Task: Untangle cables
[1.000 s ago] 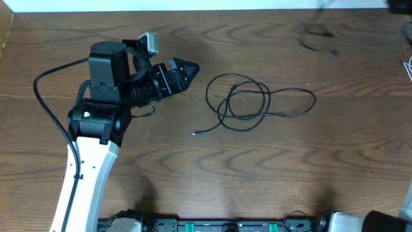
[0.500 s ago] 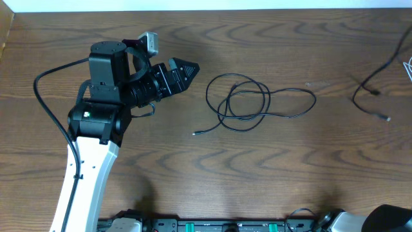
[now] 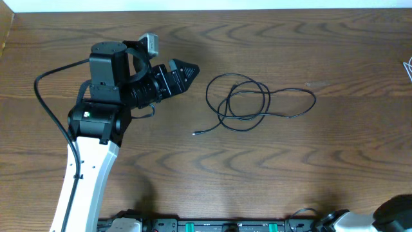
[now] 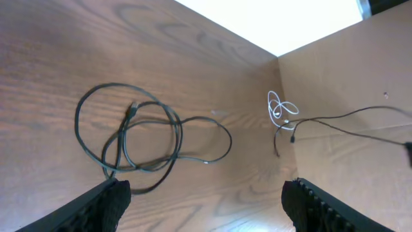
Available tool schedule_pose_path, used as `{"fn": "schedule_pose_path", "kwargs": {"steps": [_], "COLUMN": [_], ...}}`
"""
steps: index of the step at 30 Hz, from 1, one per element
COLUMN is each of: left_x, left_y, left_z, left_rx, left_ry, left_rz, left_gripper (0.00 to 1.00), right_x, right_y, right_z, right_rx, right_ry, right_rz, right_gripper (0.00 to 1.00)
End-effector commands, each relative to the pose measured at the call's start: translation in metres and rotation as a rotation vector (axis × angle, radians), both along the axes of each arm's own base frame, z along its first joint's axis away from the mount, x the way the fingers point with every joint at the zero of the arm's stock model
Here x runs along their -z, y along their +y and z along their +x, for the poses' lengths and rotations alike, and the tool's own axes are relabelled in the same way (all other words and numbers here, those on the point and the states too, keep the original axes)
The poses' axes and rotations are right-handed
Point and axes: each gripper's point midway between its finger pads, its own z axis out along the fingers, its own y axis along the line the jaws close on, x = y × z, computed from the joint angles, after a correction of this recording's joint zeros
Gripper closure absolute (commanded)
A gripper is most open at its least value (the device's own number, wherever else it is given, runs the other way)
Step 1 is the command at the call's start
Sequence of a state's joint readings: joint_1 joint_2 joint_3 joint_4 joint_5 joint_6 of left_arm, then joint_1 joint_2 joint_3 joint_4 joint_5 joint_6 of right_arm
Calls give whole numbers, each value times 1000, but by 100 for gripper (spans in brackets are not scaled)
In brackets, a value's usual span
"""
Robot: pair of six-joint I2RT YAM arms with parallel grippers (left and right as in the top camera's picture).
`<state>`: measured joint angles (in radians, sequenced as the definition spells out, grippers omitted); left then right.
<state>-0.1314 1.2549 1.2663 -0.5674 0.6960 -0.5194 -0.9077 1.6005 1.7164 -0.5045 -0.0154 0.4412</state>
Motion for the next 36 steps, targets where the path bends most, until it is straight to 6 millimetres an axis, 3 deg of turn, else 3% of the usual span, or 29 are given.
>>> {"fn": "schedule_pose_path", "kwargs": {"steps": [1,3,5,8,9,13,17,20,26,30,36], "left_x": [2,3,4,4,4,4,4,4,5,5,5], "left_y": [2,2,2,2,2,2,2,2,4,5,6], "left_z": [3,3,3,3,3,3,3,3,4,5,6], "left_rx": [-1,-2,-2,-2,-1,-1,-2,-2,-11,-21,-7], "left_ry": [-3,1,3,2,2,2,2,2,2,1,-20], "left_rz": [19,20,20,19,19,19,19,20,27,34,53], "left_gripper": [19,19,19,19,19,19,19,19,19,19,19], "right_x": [40,62,82,110,117,130,113,83,43,45,76], "right_y": [-41,-51,-59,-63,-63,-52,-27,13,105,164,250], "right_z": [-31,-37,-35,-24,-19,0,40,77,122,139,156], "right_rx": [280,348,363,327,310,206,-23,-292,-632,-771,-936], "right_ry": [18,-3,-20,-8,-5,-22,-109,-178,-142,-47,131], "right_rz": [99,169,231,295,314,388,417,406,301,262,287], "right_gripper": [99,97,79,12,1,1,1,1,1,1,1]}}
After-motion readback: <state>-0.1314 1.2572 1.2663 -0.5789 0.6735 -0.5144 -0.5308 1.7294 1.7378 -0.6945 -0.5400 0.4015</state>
